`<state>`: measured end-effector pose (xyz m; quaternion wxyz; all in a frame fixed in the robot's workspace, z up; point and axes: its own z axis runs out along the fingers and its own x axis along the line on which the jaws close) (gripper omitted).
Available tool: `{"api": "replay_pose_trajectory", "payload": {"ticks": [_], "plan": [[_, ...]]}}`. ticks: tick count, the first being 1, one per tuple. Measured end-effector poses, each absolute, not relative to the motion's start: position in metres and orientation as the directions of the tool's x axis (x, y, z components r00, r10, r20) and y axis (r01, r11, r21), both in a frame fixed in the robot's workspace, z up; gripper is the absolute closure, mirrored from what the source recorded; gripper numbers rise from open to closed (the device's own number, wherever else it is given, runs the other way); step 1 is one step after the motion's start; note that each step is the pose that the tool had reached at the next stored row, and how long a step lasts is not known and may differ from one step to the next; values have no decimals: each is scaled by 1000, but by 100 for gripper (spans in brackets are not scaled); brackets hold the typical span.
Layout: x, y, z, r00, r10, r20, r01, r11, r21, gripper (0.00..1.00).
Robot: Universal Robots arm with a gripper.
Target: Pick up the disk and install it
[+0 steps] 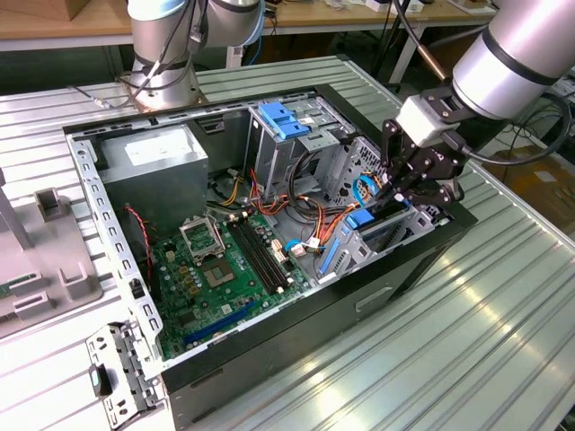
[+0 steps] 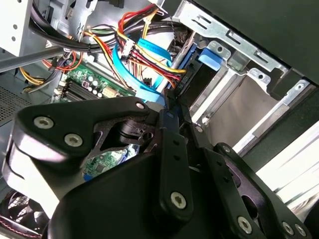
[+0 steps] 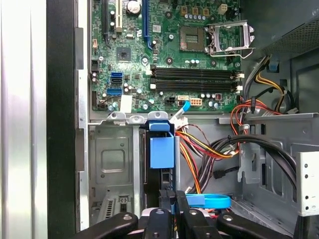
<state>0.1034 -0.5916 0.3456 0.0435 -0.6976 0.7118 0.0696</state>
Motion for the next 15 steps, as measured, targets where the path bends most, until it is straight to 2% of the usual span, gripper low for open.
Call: {"api": "replay_pose_trajectory", "payload": {"ticks": [9, 15], "plan": [[106, -592, 345, -20, -987, -161, -999, 14, 38, 84], [110, -592, 347, -13, -984, -177, -999, 7, 39, 84]]}}
